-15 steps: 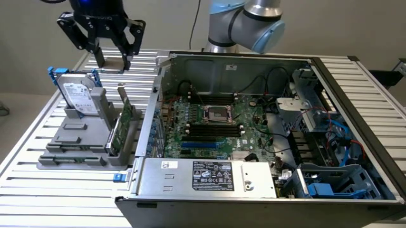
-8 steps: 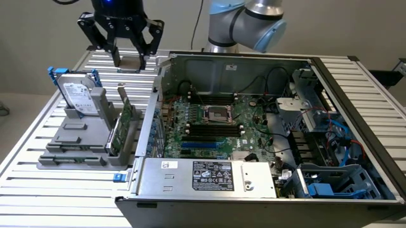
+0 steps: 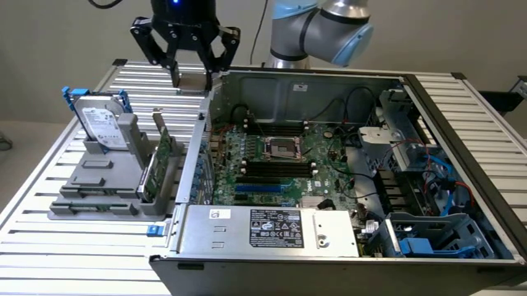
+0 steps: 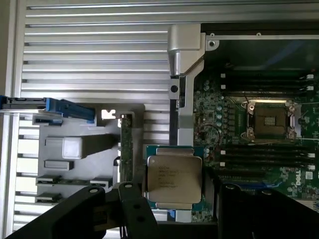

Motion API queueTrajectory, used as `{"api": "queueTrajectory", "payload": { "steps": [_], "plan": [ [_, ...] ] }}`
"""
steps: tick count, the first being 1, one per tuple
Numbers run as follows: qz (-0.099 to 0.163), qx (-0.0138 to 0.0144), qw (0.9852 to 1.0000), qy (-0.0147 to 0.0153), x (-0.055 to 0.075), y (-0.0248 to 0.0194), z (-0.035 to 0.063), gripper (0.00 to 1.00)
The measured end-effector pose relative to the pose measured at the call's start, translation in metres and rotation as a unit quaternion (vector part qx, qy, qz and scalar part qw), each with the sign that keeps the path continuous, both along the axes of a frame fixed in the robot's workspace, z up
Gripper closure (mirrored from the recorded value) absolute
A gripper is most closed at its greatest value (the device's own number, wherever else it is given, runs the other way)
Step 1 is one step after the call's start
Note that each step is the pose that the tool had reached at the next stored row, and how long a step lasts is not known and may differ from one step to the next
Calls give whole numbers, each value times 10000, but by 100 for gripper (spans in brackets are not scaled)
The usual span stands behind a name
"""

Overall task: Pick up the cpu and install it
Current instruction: 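Pick up the cpu and move it towards the insertion slot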

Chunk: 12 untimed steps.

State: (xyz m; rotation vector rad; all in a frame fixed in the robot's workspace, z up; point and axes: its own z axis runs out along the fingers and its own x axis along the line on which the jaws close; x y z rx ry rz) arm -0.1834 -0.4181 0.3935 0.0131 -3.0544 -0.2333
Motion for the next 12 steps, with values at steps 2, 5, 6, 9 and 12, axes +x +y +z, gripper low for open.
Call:
{"api": "queueTrajectory", "payload": {
  "steps": [2, 5, 6, 9, 12],
  "plan": [
    [0, 1, 10000, 0, 89, 0, -7, 45],
    [0, 29, 10000, 0, 226, 0, -11, 45],
    [0, 40, 10000, -1, 272, 0, -12, 45],
    [0, 72, 10000, 0, 408, 0, -11, 45],
    [0, 100, 9999, 0, 543, 0, -12, 45]
  ]
}}
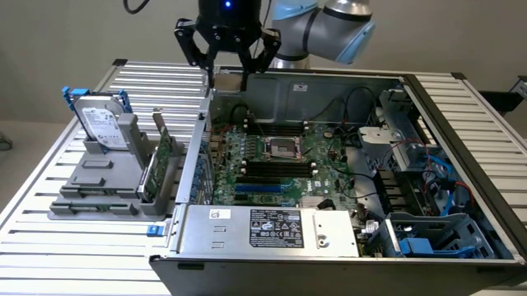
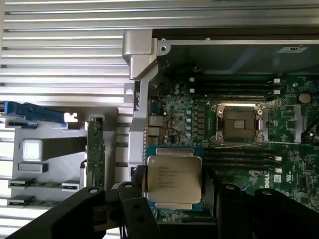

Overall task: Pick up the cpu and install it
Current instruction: 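Pick up the cpu and move it towards the insertion slot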

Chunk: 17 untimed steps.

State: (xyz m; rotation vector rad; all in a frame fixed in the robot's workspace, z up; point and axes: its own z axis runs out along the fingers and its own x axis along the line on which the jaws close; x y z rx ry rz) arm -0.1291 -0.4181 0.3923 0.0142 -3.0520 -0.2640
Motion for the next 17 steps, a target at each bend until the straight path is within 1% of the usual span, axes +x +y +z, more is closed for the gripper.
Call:
{"api": "queueTrajectory", "payload": {
  "steps": [2, 5, 9, 12, 14, 15, 17],
  "plan": [
    [0, 12, 10000, 0, 93, 0, -1, 45],
    [0, 22, 10000, 0, 226, 0, -2, 45],
    [1, 24, 10000, 2, 411, 0, -16, 45],
    [0, 24, 10000, 11, 547, 6, -49, 45],
    [0, 18, 10000, 13, 626, 32, -80, 45],
    [0, 15, 10000, 14, 655, 54, -96, 45],
    [0, 4, 10000, 13, 692, 115, -129, 45]
  ]
}}
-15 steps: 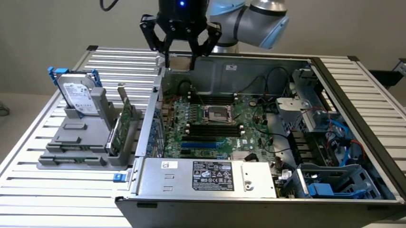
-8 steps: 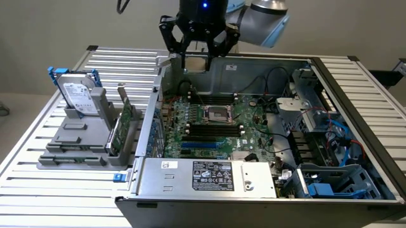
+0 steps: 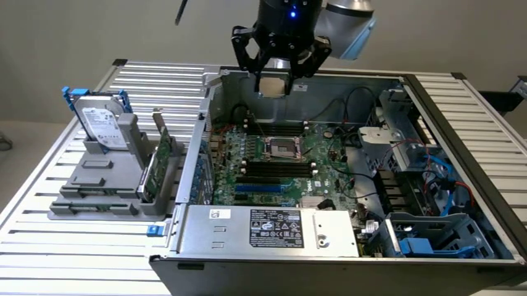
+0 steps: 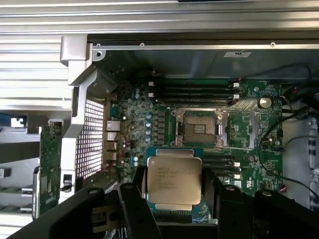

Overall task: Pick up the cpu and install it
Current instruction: 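Pick up the cpu and move it towards the insertion slot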

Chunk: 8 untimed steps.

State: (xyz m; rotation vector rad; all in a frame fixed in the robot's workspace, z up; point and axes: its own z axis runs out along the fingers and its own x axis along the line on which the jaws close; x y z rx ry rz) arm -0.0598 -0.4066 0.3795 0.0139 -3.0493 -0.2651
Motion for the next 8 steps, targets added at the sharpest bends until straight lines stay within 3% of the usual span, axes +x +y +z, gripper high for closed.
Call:
{"api": "queueTrajectory", "payload": {
  "steps": [8],
  "plan": [
    [0, -64, 10000, 0, 101, 258, -115, 45]
  ]
}}
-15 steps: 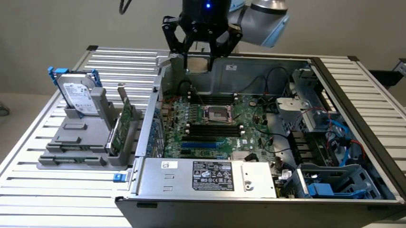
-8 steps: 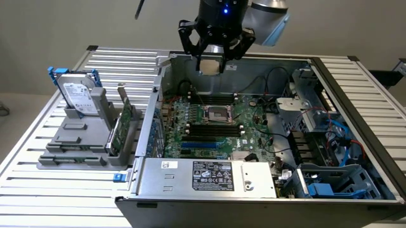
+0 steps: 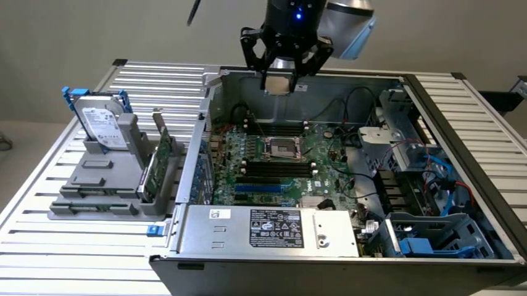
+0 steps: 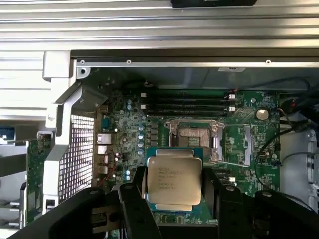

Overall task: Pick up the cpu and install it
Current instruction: 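Pick up the cpu and move it towards the insertion slot, then place the cpu into insertion slot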

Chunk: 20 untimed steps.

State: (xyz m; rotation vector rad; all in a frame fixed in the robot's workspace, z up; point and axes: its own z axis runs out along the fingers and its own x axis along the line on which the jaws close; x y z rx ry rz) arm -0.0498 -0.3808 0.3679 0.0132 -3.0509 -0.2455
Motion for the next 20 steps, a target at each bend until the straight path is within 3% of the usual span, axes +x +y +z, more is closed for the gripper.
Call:
{"api": "queueTrajectory", "payload": {
  "steps": [4, 11, 20],
  "plan": [
    [2, -44, 10000, 0, 43, 99, -57, 45],
    [1, -66, 10000, 0, 199, 170, -126, 45],
    [-84, -72, 9999, 1, 198, 173, -127, 45]
  ]
}}
